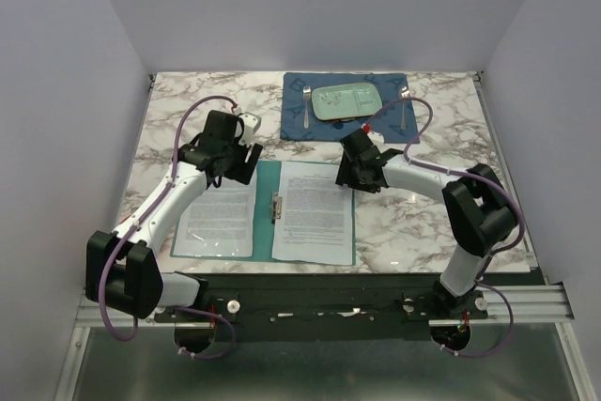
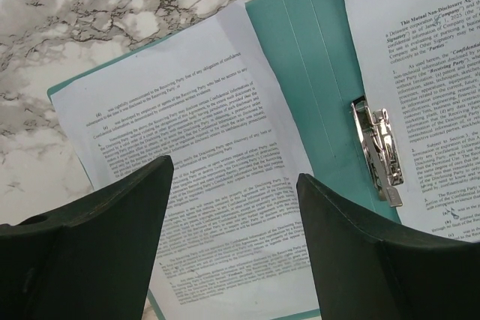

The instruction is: Put the files into the folder

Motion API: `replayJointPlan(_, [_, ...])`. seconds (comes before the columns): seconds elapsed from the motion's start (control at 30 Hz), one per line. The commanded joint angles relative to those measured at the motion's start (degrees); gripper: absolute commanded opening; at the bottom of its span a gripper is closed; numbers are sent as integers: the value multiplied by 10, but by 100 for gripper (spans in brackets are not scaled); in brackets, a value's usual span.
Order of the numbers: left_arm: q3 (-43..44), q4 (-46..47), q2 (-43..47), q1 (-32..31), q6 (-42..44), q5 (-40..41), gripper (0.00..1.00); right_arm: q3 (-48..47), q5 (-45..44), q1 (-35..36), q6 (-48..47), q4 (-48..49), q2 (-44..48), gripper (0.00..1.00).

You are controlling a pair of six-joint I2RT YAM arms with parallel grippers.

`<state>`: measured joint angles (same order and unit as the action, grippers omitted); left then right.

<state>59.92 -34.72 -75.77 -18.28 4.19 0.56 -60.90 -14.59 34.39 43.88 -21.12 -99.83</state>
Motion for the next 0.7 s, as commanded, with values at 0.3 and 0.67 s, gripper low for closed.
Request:
replayJointPlan(0.3, [-16,18,-7,-18,-7,20,81,-52,32,1,-7,-1,-45,69])
replayJointPlan(0.67, [-25,25,-4,-19,5,37,81,-61,53,1,-7,3,-59,67])
